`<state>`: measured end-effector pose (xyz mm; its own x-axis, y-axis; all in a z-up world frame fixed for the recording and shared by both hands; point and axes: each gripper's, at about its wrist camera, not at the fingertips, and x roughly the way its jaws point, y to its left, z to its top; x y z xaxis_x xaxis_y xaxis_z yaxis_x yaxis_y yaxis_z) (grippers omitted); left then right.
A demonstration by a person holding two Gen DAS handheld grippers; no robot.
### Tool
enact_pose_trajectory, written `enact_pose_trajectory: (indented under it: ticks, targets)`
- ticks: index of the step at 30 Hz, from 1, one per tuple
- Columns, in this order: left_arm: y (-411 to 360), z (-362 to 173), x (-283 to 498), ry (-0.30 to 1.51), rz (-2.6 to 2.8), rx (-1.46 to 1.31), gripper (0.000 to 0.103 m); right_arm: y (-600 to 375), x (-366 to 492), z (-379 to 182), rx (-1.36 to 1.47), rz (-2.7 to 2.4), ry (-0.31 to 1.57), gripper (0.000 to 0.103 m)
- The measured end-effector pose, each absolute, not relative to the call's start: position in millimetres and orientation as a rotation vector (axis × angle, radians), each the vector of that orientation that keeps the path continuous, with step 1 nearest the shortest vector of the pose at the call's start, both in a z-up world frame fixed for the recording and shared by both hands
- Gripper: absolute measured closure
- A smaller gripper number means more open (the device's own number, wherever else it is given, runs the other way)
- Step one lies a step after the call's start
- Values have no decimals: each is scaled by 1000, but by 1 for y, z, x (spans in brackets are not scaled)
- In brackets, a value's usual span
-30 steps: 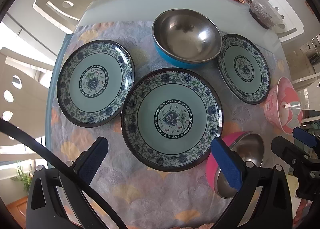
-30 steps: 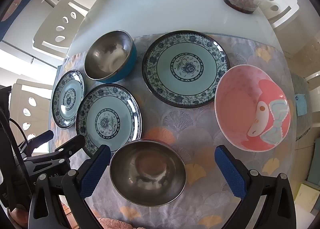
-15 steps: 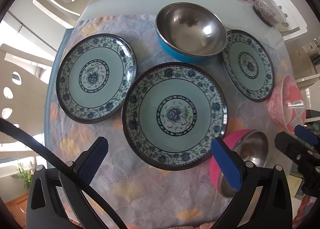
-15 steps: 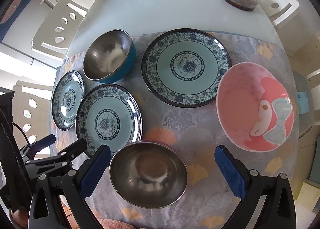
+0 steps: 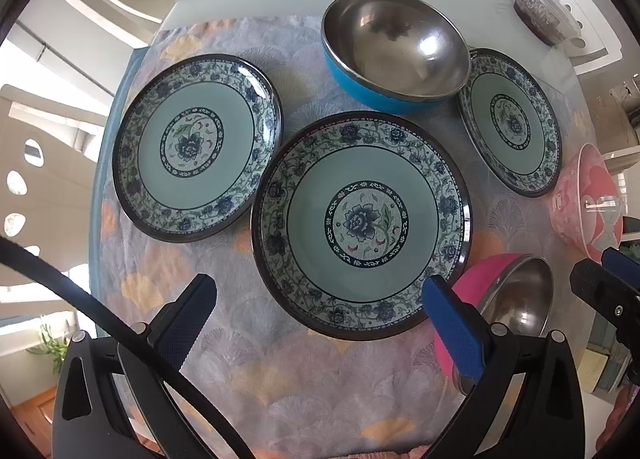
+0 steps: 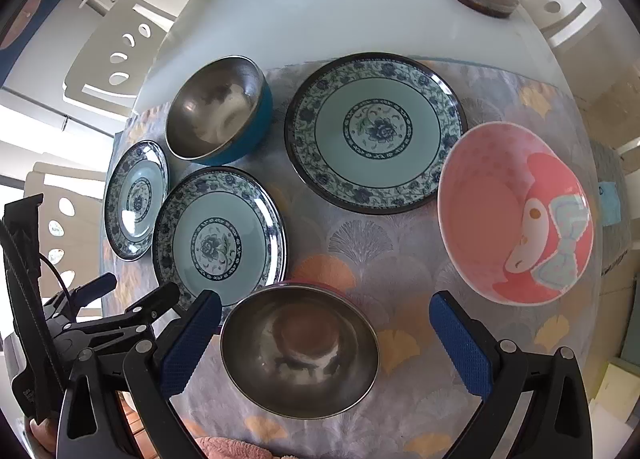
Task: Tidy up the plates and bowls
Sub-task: 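Move both tools toward the large blue-and-white floral plate, then grasp the rim of the large blue-and-white plate with the left gripper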
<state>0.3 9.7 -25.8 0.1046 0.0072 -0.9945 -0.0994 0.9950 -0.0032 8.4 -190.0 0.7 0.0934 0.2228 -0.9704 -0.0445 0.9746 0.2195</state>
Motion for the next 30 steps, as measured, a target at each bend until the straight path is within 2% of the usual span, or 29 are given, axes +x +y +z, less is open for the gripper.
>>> enact_pose_trajectory:
  ticks: [30]
  targets:
    - [22, -16, -26, 1470, 89, -142, 1, -178, -6, 15, 76, 215, 1458, 0]
